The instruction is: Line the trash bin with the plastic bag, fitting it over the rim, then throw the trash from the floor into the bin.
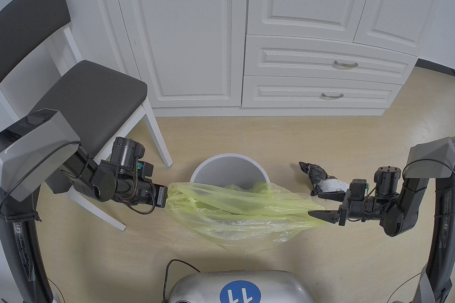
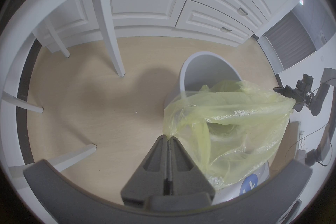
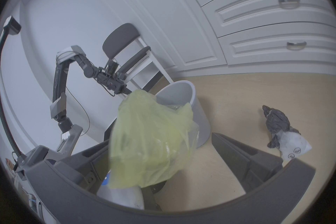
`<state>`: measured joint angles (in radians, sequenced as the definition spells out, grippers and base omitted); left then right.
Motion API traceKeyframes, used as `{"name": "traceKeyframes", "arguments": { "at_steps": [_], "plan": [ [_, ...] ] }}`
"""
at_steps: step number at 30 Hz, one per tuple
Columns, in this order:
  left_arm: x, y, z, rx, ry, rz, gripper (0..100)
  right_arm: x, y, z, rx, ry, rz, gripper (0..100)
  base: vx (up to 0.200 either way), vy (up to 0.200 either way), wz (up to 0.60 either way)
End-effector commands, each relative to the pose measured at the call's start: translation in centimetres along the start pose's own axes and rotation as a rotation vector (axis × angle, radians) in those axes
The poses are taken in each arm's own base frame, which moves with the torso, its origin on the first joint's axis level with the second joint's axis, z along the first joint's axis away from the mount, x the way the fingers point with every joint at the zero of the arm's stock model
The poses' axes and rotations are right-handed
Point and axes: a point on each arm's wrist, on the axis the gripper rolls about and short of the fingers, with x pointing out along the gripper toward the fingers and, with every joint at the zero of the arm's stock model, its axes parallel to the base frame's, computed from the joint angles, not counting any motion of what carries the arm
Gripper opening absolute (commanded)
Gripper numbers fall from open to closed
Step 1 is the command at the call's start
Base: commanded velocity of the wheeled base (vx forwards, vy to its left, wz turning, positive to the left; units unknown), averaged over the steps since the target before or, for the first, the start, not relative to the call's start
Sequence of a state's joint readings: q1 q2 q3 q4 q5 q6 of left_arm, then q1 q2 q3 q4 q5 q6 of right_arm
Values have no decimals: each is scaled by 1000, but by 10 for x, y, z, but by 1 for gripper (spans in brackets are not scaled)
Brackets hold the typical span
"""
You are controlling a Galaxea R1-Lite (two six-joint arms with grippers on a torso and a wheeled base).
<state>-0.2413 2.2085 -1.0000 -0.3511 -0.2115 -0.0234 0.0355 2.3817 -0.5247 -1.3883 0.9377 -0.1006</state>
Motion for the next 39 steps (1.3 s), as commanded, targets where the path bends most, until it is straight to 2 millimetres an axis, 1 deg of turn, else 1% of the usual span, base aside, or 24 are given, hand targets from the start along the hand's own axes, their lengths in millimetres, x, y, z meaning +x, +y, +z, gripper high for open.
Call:
{"name": "traceKeyframes", "arguments": {
  "at_steps": [1, 4, 8, 11, 12, 16, 17, 18, 21, 22, 23, 24, 25, 26, 27, 29, 31, 33, 34, 35, 38, 39],
  "plan": [
    [17, 14, -9, -29, 39, 17, 0, -3, -6, -23, 69, 18, -5, 100, 0, 0, 0],
    [17, 16, -8, -33, 34, 21, 0, -3, -7, -23, 62, 10, -8, 100, 0, 0, 0],
    [15, 16, -6, -35, 26, 21, 0, -4, -7, -18, 48, -17, -7, 100, 0, 0, 0],
    [14, 16, -5, -36, 21, 21, 0, -8, -6, -16, 50, -47, 11, 100, 0, 0, 0],
    [13, 16, -5, -35, 19, 24, 0, -13, -9, -15, 90, -54, 19, 100, 0, 0, 0],
    [13, 18, -4, -38, 16, 25, 0, -26, -14, 2, 99, -102, 0, 100, 0, 0, 0],
    [13, 18, -4, -38, 16, 25, 0, -27, -14, 3, 101, -103, -1, 100, 0, 0, 0],
    [12, 18, -4, -38, 14, 27, 0, -30, -15, 9, 122, -119, -4, 100, 0, 0, 0],
    [9, 17, -2, -36, 7, 25, 0, -31, -15, 17, 136, -133, -5, 100, 0, 0, 0],
    [6, 15, 0, -32, 0, 23, 0, -29, -13, 20, 135, -137, -2, 100, 0, 0, 0],
    [-4, 10, 4, -23, -20, 19, 0, -28, -10, 26, 133, -144, 3, 100, 0, 0, 0],
    [-4, 10, 4, -23, -20, 19, 0, -28, -10, 26, 133, -144, 3, 100, 0, 0, 0],
    [-17, 2, 9, -8, -40, 9, 0, -27, -4, 34, 128, -151, 11, 100, 0, 0, 0],
    [-19, 0, 9, -4, -42, 6, 0, -27, -3, 35, 125, -154, 11, 100, 0, 0, 0],
    [-29, -9, 11, 16, -60, -7, 0, -25, 3, 42, 119, -163, 10, 100, 0, 0, 0],
    [-35, -15, 10, 30, -69, -15, 0, -17, 14, 49, 108, -166, 8, 100, 0, 0, 0],
    [-35, -17, 9, 32, -63, -18, 0, -12, 24, 52, 98, -165, 12, 100, 0, 0, 0],
    [-32, -15, 8, 27, -58, -17, 0, -8, 30, 55, 87, -164, 30, 100, 0, 0, 0],
    [-32, -15, 8, 27, -58, -17, 0, -8, 30, 55, 87, -164, 30, 100, 0, 0, 0],
    [-30, -15, 8, 23, -56, -17, 0, -7, 35, 60, 73, -170, 40, 100, 0, 0, 0],
    [-29, -15, 8, 25, -55, -15, 0, -6, 36, 64, 60, -178, 45, 100, 0, 0, 0],
    [-32, -15, 10, 25, -64, -16, 0, -6, 35, 68, 49, -194, 21, 100, 0, 0, 0]
  ]
}}
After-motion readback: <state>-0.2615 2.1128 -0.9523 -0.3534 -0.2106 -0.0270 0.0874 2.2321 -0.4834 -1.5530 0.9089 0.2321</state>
